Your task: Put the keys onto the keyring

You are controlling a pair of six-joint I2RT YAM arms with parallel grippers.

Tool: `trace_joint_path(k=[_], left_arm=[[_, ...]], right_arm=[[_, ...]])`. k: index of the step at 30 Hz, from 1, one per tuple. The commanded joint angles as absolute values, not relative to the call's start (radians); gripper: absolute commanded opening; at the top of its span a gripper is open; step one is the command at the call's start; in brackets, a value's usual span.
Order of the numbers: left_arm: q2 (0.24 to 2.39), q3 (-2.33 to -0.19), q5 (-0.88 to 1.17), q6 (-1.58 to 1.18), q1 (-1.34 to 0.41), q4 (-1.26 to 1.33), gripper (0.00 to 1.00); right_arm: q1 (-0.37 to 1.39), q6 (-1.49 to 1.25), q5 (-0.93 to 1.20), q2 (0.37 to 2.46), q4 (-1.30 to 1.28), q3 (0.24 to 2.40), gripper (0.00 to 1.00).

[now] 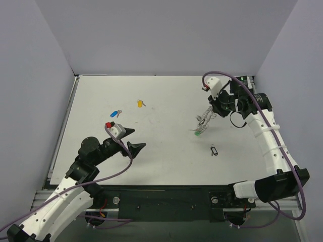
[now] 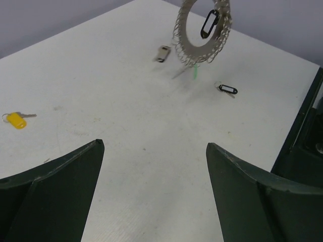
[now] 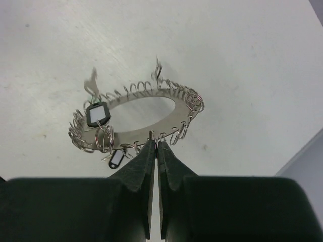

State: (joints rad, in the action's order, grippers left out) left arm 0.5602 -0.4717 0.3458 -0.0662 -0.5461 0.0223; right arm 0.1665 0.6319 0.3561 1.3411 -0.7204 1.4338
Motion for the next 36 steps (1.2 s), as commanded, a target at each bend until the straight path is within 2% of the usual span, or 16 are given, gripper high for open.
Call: trace_joint_path(k=[1, 14, 18, 25, 27, 30, 36], left_arm=[[0.514, -0.449, 0.439, -0.158, -0.541, 0.233, 0.92], [0.48, -0.474, 0.383, -0.379, -0.543, 0.199, 0.92], [0.5, -0.422, 0.4, -0.511, -0.545, 0.31, 0.84], [0.632, -0.348, 0.394, -0.614, -0.615, 0.518, 0.55], [0.681, -0.353, 0.333, -0.554, -0.693, 0.519, 0.51], [0.733, -0.374, 0.203, -0.407, -0.861, 0.503, 0.51], [0.847, -0.356, 0.094, -0.249, -0.951, 0.623, 0.47]], right_arm=[[0.248, 0.623, 0.469, 1.321, -0.79, 1.534, 0.0], [0.583, 0.704, 0.747, 1.446, -0.928, 1.611, 0.0], [0.658, 0.744, 0.779, 1.463, -0.954, 1.577, 0.0], [0.695, 0.859, 0.856, 1.5, -0.985, 1.526, 0.0], [0.701, 0.864, 0.868, 1.511, -0.985, 1.529, 0.0], [0.703, 0.856, 0.868, 1.537, -0.974, 1.526, 0.0], [0.706, 0.821, 0.867, 1.555, -0.923, 1.486, 0.0]])
